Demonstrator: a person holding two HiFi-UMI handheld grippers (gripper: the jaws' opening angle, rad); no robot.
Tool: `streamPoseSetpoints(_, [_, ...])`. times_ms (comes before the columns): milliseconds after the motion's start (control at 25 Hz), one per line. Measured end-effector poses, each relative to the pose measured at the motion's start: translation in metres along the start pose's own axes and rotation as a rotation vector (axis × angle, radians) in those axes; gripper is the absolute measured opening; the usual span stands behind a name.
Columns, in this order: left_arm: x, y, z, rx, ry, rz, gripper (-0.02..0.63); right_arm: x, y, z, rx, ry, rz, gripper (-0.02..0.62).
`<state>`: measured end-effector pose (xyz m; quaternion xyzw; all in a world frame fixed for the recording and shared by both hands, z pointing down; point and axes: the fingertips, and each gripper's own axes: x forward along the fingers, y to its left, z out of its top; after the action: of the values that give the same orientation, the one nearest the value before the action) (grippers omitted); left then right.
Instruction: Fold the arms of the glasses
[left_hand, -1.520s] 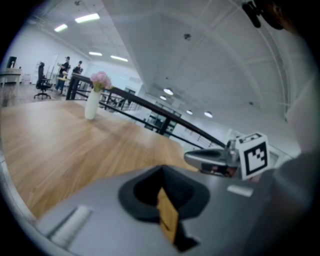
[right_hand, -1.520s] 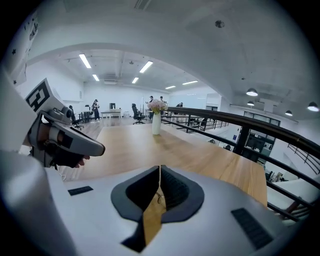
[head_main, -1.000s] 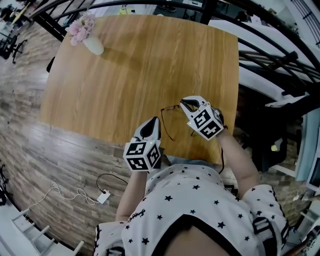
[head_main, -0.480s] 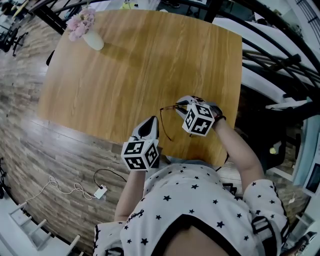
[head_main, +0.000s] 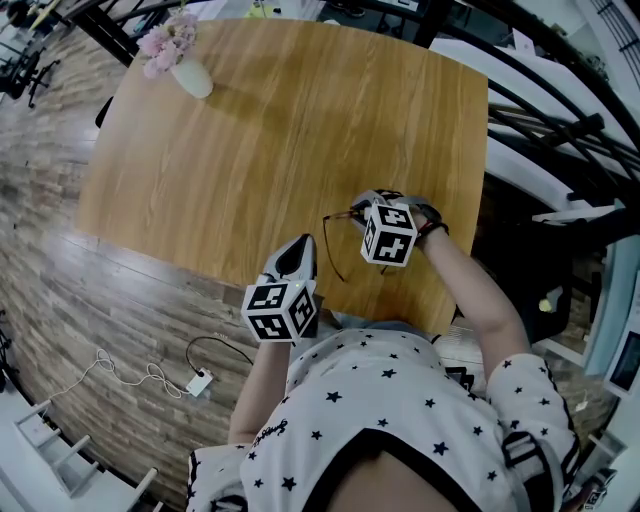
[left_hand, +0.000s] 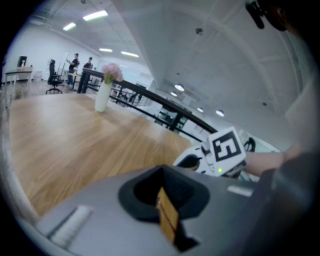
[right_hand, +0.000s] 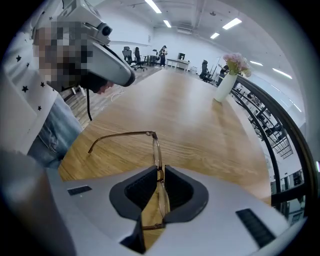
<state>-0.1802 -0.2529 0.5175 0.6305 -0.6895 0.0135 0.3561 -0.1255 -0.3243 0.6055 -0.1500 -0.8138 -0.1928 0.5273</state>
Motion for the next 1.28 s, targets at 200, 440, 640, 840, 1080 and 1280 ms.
streamPoseSetpoints(200, [-0.003,0.000,0.000,0.001,-0.001,-0.004,0.006,0.003,-0.002,0.000,-0.039,0.030,0.004,0.021])
streamPoseSetpoints(440, [-0.007,0.001,0.002,0.005,-0.008,-0.008,0.008,0.001,-0.004,0.000,-0.022,0.048,-0.009,0.021])
streamPoseSetpoints(640, [-0.012,0.002,0.003,0.008,-0.013,-0.016,0.008,-0.006,-0.005,0.003,0.021,0.035,-0.048,0.021])
streamPoseSetpoints(840, [-0.014,-0.002,0.001,0.018,-0.015,-0.034,0.008,-0.020,-0.006,0.004,0.072,0.019,-0.087,0.021])
streamPoseSetpoints(1080, [-0.020,-0.009,0.000,0.032,-0.015,-0.057,0.006,-0.037,-0.003,0.006,0.131,-0.003,-0.138,0.021])
streamPoseSetpoints(1280, [-0.025,-0.015,-0.003,0.052,-0.014,-0.082,0.006,-0.051,0.002,0.006,0.181,-0.019,-0.190,0.021])
